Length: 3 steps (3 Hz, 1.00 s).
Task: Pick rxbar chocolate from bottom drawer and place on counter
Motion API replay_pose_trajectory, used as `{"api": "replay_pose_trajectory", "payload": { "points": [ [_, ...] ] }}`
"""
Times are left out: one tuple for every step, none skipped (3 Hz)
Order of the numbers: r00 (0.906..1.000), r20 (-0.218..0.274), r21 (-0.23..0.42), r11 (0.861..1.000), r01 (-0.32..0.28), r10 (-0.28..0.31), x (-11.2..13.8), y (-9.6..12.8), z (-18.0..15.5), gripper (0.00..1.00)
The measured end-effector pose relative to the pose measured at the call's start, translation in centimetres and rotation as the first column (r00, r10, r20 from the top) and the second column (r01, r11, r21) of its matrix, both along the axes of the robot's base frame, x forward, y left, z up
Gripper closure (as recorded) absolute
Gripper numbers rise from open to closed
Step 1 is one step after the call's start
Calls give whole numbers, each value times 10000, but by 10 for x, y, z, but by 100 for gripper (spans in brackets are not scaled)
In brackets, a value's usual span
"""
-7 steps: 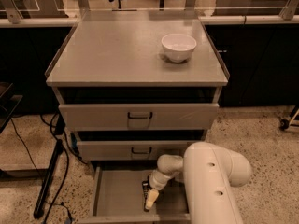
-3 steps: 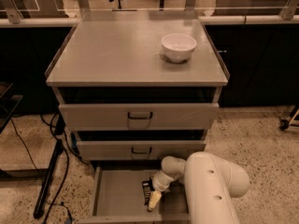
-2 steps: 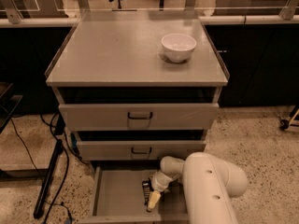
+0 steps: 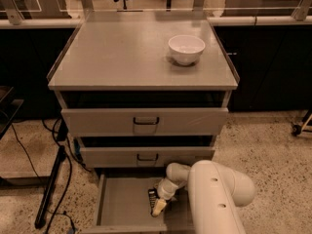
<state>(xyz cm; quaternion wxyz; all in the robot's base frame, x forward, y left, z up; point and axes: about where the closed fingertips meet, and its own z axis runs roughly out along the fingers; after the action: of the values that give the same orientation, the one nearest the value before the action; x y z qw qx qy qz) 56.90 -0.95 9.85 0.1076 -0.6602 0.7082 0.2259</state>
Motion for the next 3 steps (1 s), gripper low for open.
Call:
{"api": "replay_pose_trajectory", "payload": {
  "points": [
    [10000, 0, 0, 10000, 0, 0, 0, 0, 0, 47],
    [10000, 0, 0, 10000, 0, 0, 0, 0, 0, 70],
    [10000, -1, 0, 10000, 0, 0, 0, 0, 0, 94]
  ]
}}
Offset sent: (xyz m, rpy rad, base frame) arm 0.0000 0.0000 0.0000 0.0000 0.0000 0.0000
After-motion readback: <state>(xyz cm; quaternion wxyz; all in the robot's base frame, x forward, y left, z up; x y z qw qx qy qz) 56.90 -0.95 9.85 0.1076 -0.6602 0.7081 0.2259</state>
